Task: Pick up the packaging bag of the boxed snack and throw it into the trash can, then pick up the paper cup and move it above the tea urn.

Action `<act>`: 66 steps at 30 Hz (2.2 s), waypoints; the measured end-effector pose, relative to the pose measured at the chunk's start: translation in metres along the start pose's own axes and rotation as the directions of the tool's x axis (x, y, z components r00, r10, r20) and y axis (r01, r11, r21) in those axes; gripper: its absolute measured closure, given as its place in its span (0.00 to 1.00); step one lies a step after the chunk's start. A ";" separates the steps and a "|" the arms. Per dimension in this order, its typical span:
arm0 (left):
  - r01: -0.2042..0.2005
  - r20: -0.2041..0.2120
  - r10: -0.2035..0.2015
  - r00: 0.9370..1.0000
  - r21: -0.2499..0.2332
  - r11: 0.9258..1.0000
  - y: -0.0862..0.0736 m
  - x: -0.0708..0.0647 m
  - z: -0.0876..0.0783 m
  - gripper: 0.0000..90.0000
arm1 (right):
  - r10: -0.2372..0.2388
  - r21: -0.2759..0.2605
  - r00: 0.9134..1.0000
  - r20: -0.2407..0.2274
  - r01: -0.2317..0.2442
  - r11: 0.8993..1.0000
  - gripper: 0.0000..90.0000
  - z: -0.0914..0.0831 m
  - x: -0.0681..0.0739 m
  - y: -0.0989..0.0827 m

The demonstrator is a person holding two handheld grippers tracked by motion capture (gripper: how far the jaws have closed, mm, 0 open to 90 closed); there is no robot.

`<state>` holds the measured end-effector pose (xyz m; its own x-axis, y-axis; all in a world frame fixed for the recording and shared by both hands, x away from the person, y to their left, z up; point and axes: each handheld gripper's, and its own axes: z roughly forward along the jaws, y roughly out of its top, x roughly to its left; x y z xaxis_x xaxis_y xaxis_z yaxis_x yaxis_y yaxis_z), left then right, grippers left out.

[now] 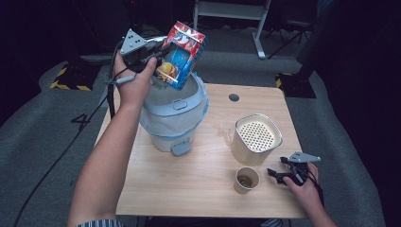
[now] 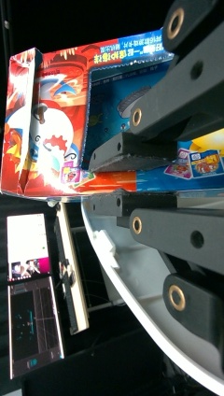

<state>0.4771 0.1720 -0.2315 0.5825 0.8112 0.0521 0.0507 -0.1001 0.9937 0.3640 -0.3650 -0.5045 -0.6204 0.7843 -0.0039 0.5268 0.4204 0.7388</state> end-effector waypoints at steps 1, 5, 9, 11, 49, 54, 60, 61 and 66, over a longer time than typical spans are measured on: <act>0.003 0.014 -0.003 1.000 -0.001 1.000 0.000 0.000 0.000 0.84 | 0.000 0.000 1.000 0.000 0.000 1.000 0.18 0.000 0.000 0.000; 0.019 0.027 -0.019 0.999 -0.023 1.000 -0.001 -0.002 0.000 0.58 | -0.001 0.000 1.000 0.001 0.001 1.000 0.18 0.000 0.000 0.000; -0.026 0.061 0.026 0.998 -0.001 1.000 0.004 -0.010 -0.008 0.54 | -0.001 0.000 1.000 -0.001 0.001 1.000 0.18 0.000 0.000 0.000; -0.041 0.074 0.039 0.997 0.020 0.999 0.005 -0.015 -0.013 0.53 | -0.001 0.000 1.000 -0.001 0.001 1.000 0.18 0.000 0.000 0.000; -0.108 0.410 0.010 0.912 0.216 0.970 -0.125 -0.080 -0.121 0.48 | -0.045 -0.017 0.995 -0.091 0.044 0.999 0.23 -0.017 0.012 -0.004; -0.090 0.409 -0.014 0.912 0.236 0.968 -0.147 -0.083 -0.118 0.48 | -0.065 -0.009 0.988 -0.143 0.064 0.998 0.26 -0.023 0.022 -0.005; -0.114 0.405 -0.007 0.914 0.273 0.955 -0.171 -0.089 -0.114 0.48 | -0.073 -0.016 0.979 -0.192 0.071 0.997 0.27 -0.030 0.033 -0.005; -0.111 0.404 -0.011 0.915 0.277 0.954 -0.174 -0.090 -0.113 0.48 | -0.080 -0.023 0.977 -0.198 0.077 0.997 0.27 -0.032 0.036 -0.005; -0.095 0.415 -0.050 0.908 0.322 0.942 -0.198 -0.097 -0.105 0.49 | -0.096 -0.043 0.970 -0.225 0.088 0.995 0.25 -0.034 0.044 -0.003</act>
<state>0.3257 0.1740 -0.4231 0.8632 0.5029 -0.0441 0.2539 -0.3571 0.8989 0.3149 -0.3472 -0.4844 -0.7827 0.6176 0.0770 0.4442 0.4678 0.7641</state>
